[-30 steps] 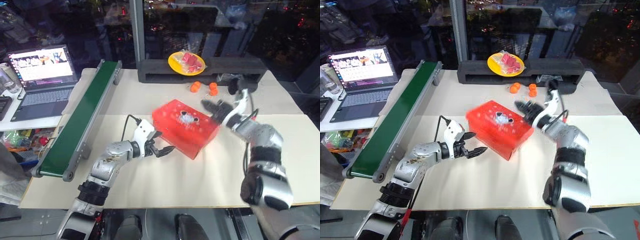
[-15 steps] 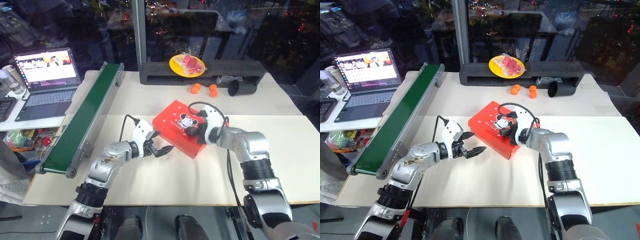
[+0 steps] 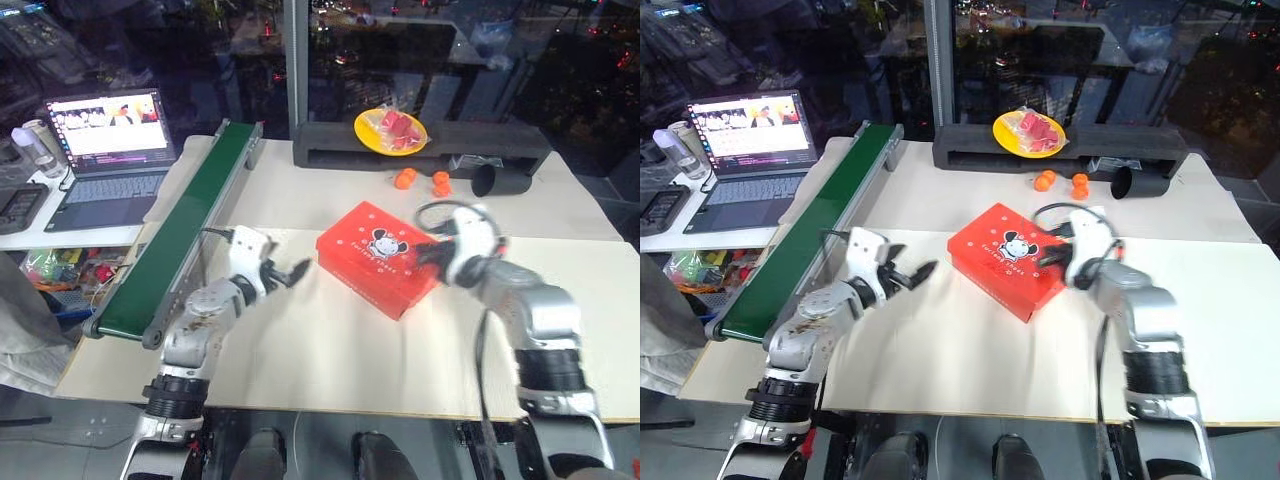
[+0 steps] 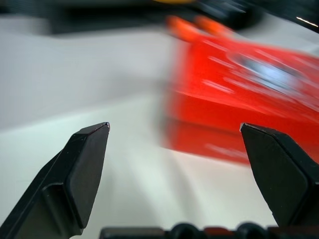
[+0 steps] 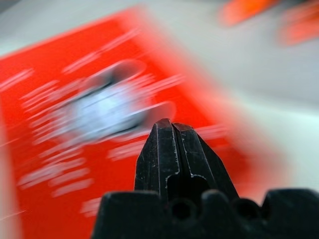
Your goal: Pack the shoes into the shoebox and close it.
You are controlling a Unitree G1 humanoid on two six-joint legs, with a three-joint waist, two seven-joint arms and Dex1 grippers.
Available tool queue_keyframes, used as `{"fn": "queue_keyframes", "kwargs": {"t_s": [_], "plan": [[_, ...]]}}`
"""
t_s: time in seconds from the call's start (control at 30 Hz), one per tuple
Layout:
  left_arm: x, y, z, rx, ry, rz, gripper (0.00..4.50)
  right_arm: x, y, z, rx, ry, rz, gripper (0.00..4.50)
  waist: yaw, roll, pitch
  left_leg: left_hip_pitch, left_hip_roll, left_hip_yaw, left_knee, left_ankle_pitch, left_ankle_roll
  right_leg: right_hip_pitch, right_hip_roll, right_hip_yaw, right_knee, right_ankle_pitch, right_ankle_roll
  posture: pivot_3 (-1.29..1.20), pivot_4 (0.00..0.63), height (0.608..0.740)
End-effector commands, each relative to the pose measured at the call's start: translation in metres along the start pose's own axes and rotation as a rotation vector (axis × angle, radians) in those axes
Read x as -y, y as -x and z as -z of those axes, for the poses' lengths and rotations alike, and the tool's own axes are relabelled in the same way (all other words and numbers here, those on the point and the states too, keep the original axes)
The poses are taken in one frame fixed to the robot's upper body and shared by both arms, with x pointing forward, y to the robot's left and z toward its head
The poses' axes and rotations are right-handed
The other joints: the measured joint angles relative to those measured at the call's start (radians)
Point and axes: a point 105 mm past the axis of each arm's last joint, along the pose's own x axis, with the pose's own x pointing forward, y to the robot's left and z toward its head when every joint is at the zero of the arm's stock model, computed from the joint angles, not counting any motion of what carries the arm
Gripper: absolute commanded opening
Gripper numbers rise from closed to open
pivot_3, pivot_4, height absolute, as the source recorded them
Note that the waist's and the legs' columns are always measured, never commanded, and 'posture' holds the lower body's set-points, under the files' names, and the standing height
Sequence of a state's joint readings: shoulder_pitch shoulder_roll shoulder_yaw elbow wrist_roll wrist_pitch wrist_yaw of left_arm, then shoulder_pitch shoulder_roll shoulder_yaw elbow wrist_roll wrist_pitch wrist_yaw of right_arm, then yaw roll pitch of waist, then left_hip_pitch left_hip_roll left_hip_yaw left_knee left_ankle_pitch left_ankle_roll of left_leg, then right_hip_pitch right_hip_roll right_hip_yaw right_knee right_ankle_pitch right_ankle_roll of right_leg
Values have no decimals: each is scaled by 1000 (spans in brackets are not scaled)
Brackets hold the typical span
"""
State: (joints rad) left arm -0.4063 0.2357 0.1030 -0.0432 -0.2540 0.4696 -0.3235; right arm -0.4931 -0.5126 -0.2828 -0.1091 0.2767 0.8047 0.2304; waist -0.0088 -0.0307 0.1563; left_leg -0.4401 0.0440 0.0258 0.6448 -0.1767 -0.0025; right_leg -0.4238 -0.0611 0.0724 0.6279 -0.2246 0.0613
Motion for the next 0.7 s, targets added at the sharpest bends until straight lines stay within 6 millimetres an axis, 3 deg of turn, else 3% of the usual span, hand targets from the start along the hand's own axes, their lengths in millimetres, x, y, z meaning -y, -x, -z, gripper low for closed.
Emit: {"fn": "queue_keyframes", "kwargs": {"t_s": [0.03, 0.13, 0.23, 0.4, 0.7], "plan": [[-23, 4, -8, 55, 71, -151, 4500, 39, 20, -9, 74, 180, 233, 32, -2, 0, 0, 0, 0, 0, 0, 0, 0, 0, 0, 0, 0, 0, 0, 0, 150, 733], [-32, 6, 2, 31, 91, -212, 4500, 56, 31, 17, 5, 317, 339, 32, -4, 0, 0, 1, 0, 0, 0, 0, 0, 1, 0, 0, 0, 0, 0, 0, 150, 733], [-39, 8, 13, 12, 106, -253, 4500, 60, 35, 31, -5, 292, 366, 32, -12, 0, 0, 1, 0, 1, 0, 0, 0, 0, 0, 1, 0, 0, 0, 0, 150, 733], [-52, 11, 26, -16, 96, -301, 4500, 69, 43, 42, -3, 300, 418, 32, -14, 0, 0, 3, 0, 1, 0, 0, 0, 2, 1, 1, 1, 0, 0, 0, 150, 733], [-59, 10, 22, 7, 72, -318, 4500, 72, 54, 51, 2, 261, 448, 32, -7, 0, 0, 3, 0, 1, 0, 0, 0, 2, 0, 1, 1, 0, 0, 0, 150, 733]]}}
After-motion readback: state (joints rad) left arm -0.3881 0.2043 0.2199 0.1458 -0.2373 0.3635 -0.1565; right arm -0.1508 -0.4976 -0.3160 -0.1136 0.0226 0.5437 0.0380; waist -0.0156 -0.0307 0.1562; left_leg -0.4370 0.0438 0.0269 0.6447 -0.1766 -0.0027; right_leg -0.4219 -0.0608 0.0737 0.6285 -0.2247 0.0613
